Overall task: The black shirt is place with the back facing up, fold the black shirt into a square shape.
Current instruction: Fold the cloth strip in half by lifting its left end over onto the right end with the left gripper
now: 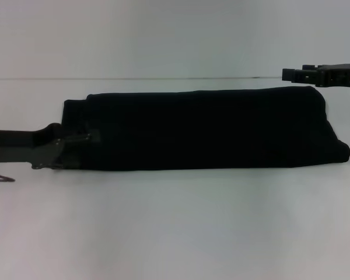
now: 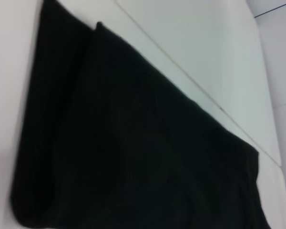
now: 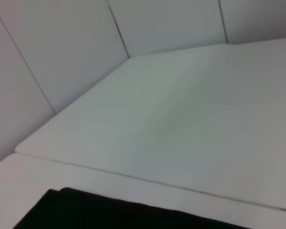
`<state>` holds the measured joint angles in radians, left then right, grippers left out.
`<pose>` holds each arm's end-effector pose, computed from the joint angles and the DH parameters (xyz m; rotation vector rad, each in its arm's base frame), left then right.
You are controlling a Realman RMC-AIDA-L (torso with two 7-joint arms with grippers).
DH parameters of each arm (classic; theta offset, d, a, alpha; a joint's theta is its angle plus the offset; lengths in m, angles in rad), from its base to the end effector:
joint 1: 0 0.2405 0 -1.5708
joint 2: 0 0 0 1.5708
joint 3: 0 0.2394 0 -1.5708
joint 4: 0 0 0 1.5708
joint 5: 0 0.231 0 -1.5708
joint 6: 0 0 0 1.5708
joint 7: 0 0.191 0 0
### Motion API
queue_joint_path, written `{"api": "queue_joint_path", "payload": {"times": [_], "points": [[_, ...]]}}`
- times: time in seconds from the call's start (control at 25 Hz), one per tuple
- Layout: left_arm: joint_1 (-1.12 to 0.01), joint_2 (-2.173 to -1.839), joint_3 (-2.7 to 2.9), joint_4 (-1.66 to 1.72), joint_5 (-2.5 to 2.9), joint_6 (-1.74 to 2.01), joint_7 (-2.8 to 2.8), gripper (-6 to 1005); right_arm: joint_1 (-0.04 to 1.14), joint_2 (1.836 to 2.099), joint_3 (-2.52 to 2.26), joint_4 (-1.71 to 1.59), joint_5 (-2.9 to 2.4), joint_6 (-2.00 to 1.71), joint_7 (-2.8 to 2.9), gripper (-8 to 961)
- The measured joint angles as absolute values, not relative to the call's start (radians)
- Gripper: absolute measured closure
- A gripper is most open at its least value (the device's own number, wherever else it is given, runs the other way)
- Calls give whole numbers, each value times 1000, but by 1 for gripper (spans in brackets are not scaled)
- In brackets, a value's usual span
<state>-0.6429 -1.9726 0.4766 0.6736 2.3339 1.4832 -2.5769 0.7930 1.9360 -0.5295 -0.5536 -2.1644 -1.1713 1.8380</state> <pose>-0.2866 0.3970 0.0233 -1.9792 -2.0696 -0.5980 0.2419 0.4802 0.0369 -2.3011 1.0345 0.5502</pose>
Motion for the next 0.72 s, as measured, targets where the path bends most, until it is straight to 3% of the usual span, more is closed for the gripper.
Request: {"api": "queue_joint_path", "payload": {"times": [0.72], "points": [[-691,-2043,484,516,2246,1157,-2321,65,787,1942,-529,-543,-2161,-1124,1845,219]]}}
